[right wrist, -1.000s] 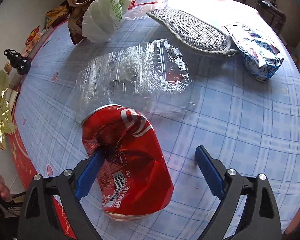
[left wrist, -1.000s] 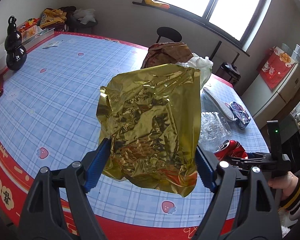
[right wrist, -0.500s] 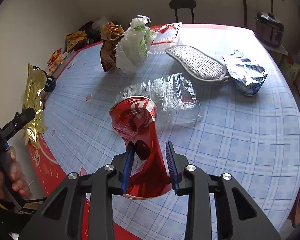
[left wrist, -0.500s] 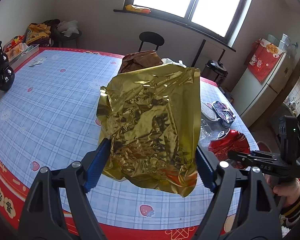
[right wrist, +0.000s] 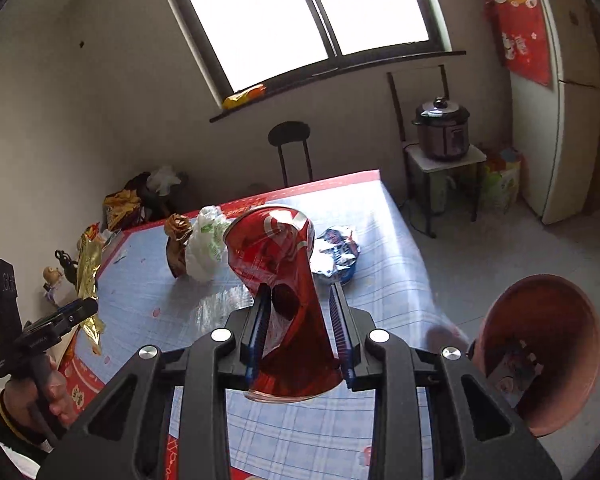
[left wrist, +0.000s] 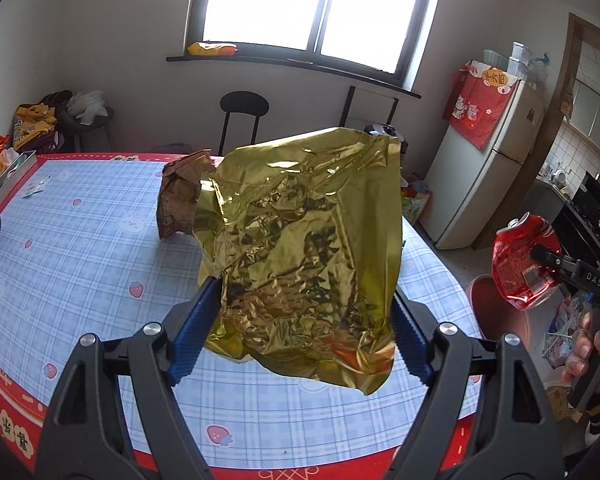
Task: Collect trash
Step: 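Drop the red can into the brown bin with the right gripper while the left holds the foil bag, then carry the gold foil bag over the brown bin and open the left gripper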
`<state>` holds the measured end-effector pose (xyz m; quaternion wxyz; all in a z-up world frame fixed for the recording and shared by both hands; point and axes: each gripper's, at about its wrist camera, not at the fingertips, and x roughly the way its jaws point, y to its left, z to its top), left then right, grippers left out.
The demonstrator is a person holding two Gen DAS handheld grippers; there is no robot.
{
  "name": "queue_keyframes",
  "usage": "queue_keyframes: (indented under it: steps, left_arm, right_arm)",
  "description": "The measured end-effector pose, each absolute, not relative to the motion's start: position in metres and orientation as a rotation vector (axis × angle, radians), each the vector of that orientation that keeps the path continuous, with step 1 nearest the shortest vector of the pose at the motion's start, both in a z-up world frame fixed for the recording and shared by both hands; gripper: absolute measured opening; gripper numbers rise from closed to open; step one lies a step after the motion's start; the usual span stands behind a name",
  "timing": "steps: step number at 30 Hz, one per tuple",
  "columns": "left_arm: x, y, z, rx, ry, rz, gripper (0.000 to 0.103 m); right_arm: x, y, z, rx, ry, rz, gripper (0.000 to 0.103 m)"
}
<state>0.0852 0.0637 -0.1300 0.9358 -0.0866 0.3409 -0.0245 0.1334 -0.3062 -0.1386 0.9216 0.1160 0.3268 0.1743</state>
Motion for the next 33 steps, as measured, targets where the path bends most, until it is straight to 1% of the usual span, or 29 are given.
queue_keyframes:
  steps: [2, 3, 4, 6, 8, 11, 15, 17, 19, 21, 24, 26, 27, 28, 29, 30, 31, 32, 33]
  left_arm:
    - [0.087, 0.048, -0.126, -0.174, 0.694, -0.076, 0.080]
    - [0.088, 0.040, -0.124, -0.170, 0.693, -0.088, 0.080]
    - [0.089, 0.031, -0.122, -0.166, 0.690, -0.100, 0.080]
    - [0.090, 0.014, -0.120, -0.154, 0.686, -0.122, 0.080]
    - [0.092, -0.003, -0.119, -0.147, 0.685, -0.141, 0.080]
    - [0.093, -0.023, -0.118, -0.151, 0.682, -0.149, 0.080]
    - [0.092, -0.042, -0.110, -0.138, 0.689, -0.177, 0.080]
    - [0.094, -0.050, -0.103, -0.153, 0.726, -0.201, 0.080]
    - [0.094, -0.062, -0.093, -0.149, 0.691, -0.232, 0.080]
    - [0.095, -0.075, -0.091, -0.142, 0.664, -0.257, 0.080]
    - [0.101, -0.092, -0.093, -0.151, 0.663, -0.299, 0.080]
    - [0.105, -0.102, -0.093, -0.153, 0.676, -0.330, 0.080]
    - [0.105, -0.108, -0.094, -0.144, 0.680, -0.342, 0.080]
    - [0.105, -0.115, -0.093, -0.132, 0.678, -0.351, 0.080]
    - [0.105, -0.120, -0.094, -0.126, 0.677, -0.360, 0.080]
    - [0.105, -0.125, -0.094, -0.124, 0.678, -0.370, 0.080]
    - [0.106, -0.129, -0.095, -0.123, 0.681, -0.379, 0.080]
    - [0.108, -0.134, -0.096, -0.121, 0.683, -0.388, 0.080]
    - [0.110, -0.139, -0.096, -0.118, 0.686, -0.397, 0.080]
  right_arm:
    - [0.126, -0.340, -0.133, 0.232, 0.650, 0.289, 0.025]
    - [0.123, -0.358, -0.132, 0.229, 0.645, 0.253, 0.010]
    - [0.121, -0.374, -0.132, 0.227, 0.646, 0.212, 0.003]
    - [0.117, -0.407, -0.134, 0.245, 0.653, 0.143, 0.003]
    - [0.117, -0.435, -0.141, 0.276, 0.651, 0.121, 0.001]
    - [0.129, -0.447, -0.151, 0.202, 0.733, 0.098, 0.001]
    - [0.112, -0.454, -0.121, 0.114, 0.704, 0.057, 0.001]
    - [0.092, -0.463, -0.099, 0.150, 0.659, 0.039, 0.001]
    - [0.077, -0.478, -0.090, 0.218, 0.628, -0.006, 0.001]
    - [0.067, -0.492, -0.092, 0.306, 0.604, -0.030, 0.002]
    - [0.058, -0.500, -0.101, 0.330, 0.605, -0.055, 0.002]
    - [0.053, -0.504, -0.107, 0.341, 0.625, -0.069, 0.006]
    - [0.050, -0.506, -0.110, 0.343, 0.632, -0.074, 0.012]
    - [0.047, -0.508, -0.112, 0.337, 0.638, -0.085, 0.023]
    - [0.044, -0.509, -0.113, 0.333, 0.639, -0.096, 0.031]
    - [0.039, -0.511, -0.114, 0.334, 0.634, -0.103, 0.042]
    - [0.036, -0.514, -0.116, 0.338, 0.631, -0.111, 0.050]
    - [0.032, -0.517, -0.116, 0.343, 0.630, -0.119, 0.055]
    - [0.029, -0.520, -0.117, 0.349, 0.628, -0.126, 0.063]
